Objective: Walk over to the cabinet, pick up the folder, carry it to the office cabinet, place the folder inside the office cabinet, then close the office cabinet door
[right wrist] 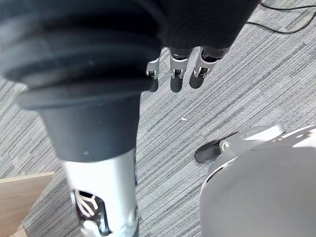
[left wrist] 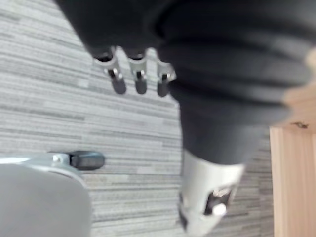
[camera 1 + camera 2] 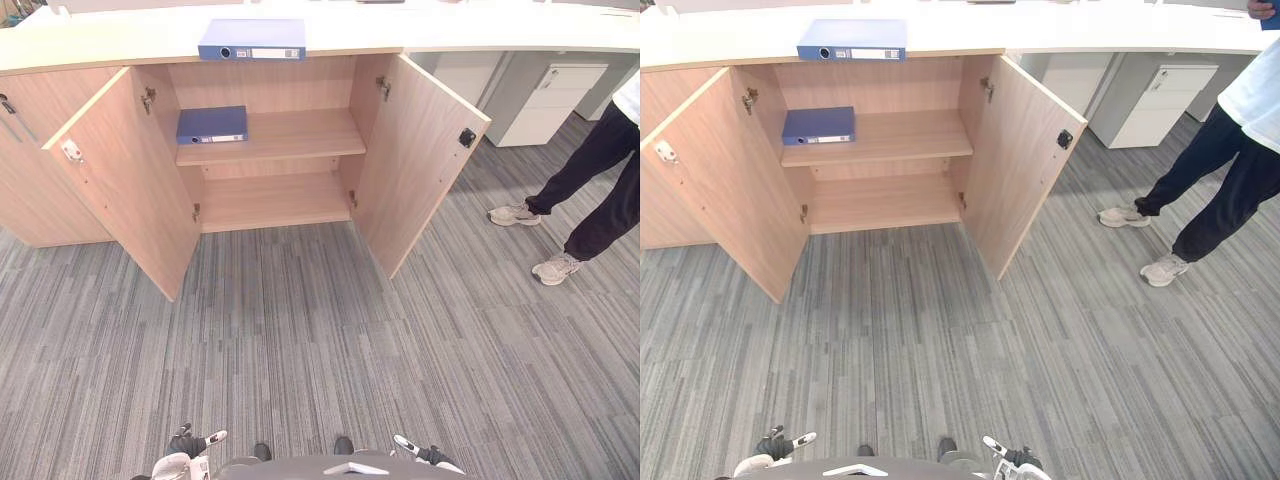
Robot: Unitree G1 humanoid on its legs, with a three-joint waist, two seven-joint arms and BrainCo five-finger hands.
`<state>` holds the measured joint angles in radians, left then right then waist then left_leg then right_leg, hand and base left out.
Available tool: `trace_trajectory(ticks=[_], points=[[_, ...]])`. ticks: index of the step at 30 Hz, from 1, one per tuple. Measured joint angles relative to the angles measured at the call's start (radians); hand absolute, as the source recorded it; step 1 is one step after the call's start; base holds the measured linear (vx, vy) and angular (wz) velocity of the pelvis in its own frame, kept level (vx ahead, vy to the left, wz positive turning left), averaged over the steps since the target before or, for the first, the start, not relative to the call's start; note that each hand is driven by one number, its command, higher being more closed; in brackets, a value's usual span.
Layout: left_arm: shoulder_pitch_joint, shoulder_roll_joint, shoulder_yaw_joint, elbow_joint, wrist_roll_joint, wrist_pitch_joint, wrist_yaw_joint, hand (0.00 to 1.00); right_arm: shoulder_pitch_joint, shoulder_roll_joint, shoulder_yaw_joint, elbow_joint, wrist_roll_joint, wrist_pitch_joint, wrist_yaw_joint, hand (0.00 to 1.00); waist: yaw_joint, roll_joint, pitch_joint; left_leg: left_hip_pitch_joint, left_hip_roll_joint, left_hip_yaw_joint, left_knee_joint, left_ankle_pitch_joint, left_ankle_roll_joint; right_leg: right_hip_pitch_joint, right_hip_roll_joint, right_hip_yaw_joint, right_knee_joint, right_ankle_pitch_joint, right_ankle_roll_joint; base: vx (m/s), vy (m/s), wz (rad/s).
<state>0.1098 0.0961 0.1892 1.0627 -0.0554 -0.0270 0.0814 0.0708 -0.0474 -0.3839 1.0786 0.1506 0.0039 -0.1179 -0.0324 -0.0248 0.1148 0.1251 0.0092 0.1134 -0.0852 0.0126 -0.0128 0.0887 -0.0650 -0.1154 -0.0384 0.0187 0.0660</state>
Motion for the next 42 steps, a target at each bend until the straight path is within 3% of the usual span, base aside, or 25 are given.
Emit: trace_trajectory(ticks=[13, 24, 27, 29, 32, 34, 37, 39, 41, 42], points=[[-0.001, 0.013, -0.034, 0.015, 0.019, -0.004, 0.003, 0.0, -0.003, -0.002, 0.027, 0.007, -0.004, 0.001, 0.0, 0.0, 0.0, -0.006, 0.001, -0.002, -0.004, 0.016, -0.001, -0.01, -0.006, 0.017, -0.006, -0.019, -0.037, 0.018, 0.008, -0.01, -0.008, -0.03], [-0.01, 0.024, -0.037, 0.016, 0.019, -0.004, 0.021, 0.0, -0.049, -0.003, 0.029, 0.037, -0.079, 0.012, -0.001, 0.0, 0.0, -0.021, 0.016, -0.005, -0.003, 0.04, 0.0, -0.017, -0.002, 0.0, -0.007, -0.018, -0.03, 0.017, 0.009, -0.01, -0.013, -0.02], [-0.011, 0.024, -0.038, 0.008, 0.017, -0.004, 0.022, 0.0, -0.067, -0.002, 0.03, 0.033, -0.079, 0.014, -0.002, 0.0, 0.014, -0.023, 0.02, -0.03, -0.005, 0.083, 0.005, -0.034, 0.009, -0.087, -0.019, 0.002, 0.085, -0.043, 0.016, -0.09, 0.013, -0.28], [-0.01, 0.032, -0.039, 0.007, 0.014, -0.005, 0.023, 0.0, -0.07, 0.0, 0.03, 0.023, -0.078, 0.016, -0.001, 0.0, 0.01, -0.039, 0.03, -0.034, -0.027, 0.11, 0.006, -0.046, 0.023, -0.164, -0.065, -0.007, 0.232, -0.123, 0.04, -0.04, 0.061, 0.03], [-0.01, 0.037, -0.036, 0.007, -0.009, -0.004, 0.028, 0.0, -0.057, 0.001, 0.028, -0.001, -0.077, 0.02, -0.002, 0.0, 0.007, -0.053, 0.049, -0.011, -0.057, 0.105, 0.006, -0.06, 0.039, -0.2, -0.11, -0.015, 0.367, -0.165, 0.064, 0.07, 0.052, 0.11], [-0.019, 0.025, -0.035, 0.007, -0.014, -0.003, 0.04, 0.0, -0.078, -0.01, 0.03, -0.004, -0.075, 0.018, -0.002, 0.0, -0.002, -0.026, 0.08, 0.03, -0.039, 0.091, 0.009, -0.087, 0.054, -0.285, -0.128, -0.071, 0.561, -0.157, 0.056, 0.13, 0.07, 0.0], [-0.024, 0.021, -0.034, 0.009, -0.021, -0.003, 0.043, 0.0, -0.077, -0.022, 0.031, -0.004, -0.068, 0.013, -0.002, 0.0, -0.017, -0.002, 0.096, 0.031, 0.019, 0.079, 0.061, -0.13, 0.047, -0.326, -0.083, -0.114, 0.539, -0.209, 0.013, 0.21, -0.005, 0.09], [-0.045, 0.022, -0.033, 0.01, -0.021, -0.003, 0.044, 0.0, -0.073, -0.021, 0.05, -0.005, -0.068, 0.011, -0.006, 0.0, -0.024, 0.003, 0.099, 0.041, 0.081, 0.06, 0.086, -0.163, 0.007, -0.377, -0.007, -0.122, 0.379, -0.153, -0.005, 0.33, -0.079, 0.22], [-0.061, 0.011, -0.034, 0.012, -0.021, -0.004, 0.041, 0.0, -0.049, -0.018, 0.048, -0.001, -0.068, 0.013, -0.016, 0.0, -0.032, -0.003, 0.099, 0.065, 0.086, 0.031, 0.083, -0.186, -0.03, -0.384, 0.008, -0.101, 0.259, -0.069, -0.004, 0.44, -0.162, 0.64], [-0.061, -0.001, -0.03, 0.011, -0.021, -0.006, 0.041, 0.0, -0.019, -0.01, 0.046, -0.002, -0.068, 0.014, -0.022, 0.0, -0.037, -0.009, 0.097, 0.097, 0.08, 0.01, 0.081, -0.208, -0.058, -0.376, 0.0, -0.079, 0.246, -0.032, -0.022, 0.49, -0.231, 0.82]])
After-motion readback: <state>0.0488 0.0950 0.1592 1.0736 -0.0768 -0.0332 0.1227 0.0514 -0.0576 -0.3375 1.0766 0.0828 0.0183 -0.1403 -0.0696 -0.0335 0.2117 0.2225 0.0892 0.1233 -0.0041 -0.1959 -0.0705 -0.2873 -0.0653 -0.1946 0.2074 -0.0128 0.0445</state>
